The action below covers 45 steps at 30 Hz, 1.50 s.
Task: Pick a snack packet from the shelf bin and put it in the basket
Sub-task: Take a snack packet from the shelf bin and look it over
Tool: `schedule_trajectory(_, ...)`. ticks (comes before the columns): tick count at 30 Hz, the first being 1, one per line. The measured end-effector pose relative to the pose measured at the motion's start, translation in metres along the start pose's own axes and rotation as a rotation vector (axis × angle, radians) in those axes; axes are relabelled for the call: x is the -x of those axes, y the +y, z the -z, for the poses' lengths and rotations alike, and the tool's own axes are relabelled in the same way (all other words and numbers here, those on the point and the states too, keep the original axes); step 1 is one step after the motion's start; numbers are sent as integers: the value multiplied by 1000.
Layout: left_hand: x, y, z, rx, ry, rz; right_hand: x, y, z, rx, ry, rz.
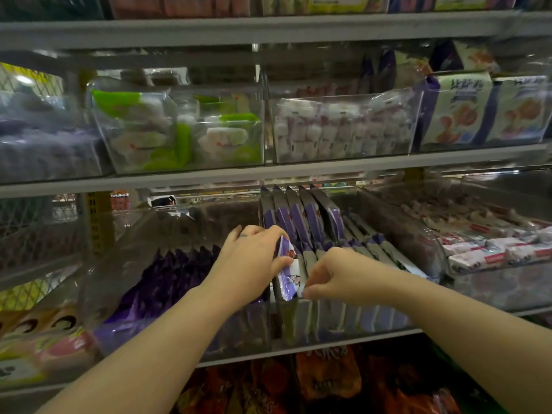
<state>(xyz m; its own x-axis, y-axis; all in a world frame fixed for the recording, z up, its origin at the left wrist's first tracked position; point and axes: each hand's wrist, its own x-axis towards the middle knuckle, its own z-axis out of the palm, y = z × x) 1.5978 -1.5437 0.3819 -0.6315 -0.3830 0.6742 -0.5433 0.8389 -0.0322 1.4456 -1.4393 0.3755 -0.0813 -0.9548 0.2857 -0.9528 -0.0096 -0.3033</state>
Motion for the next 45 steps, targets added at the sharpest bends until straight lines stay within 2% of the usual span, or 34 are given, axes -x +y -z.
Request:
schedule_trajectory(4, -12, 6, -4, -82, -20, 70, -12, -6, 4, 71, -68, -41)
schedule_trajectory(10, -17, 11, -7, -182, -8, 87, -24, -24, 25, 244, -297, -48)
schedule_trajectory(15, -6, 10, -8, -96, 35, 76, -37, -34, 23, 409, -426, -103)
schedule_trajectory(21, 7, 9, -8, 10, 117, 14, -35, -34, 21, 460, -424, -102)
schedule_trajectory(23, 13, 2, -8, 114, 78, -31, -31, -31, 20, 425, -423, -56)
schedule_trajectory(25, 20, -8, -6, 188, -27, -62, -27, -27, 19, 364, -407, -33)
schedule_trajectory(28, 23, -15, -1, 209, -156, -61, -28, -25, 24, 340, -474, -84)
schedule_trajectory(32, 15, -9, 6, 131, -215, -56, -37, -30, 30, 316, -600, -164)
schedule_trajectory(35, 11, -1, 6, 32, -226, -32, -31, -22, 26, 257, -516, -142)
schedule_trajectory(41, 9, 19, -7, -152, -138, 38, -10, -8, -4, 58, -134, -59)
schedule_trajectory(45, 20, 5, -8, -86, -41, -59, -7, -10, -15, 112, -29, 16)
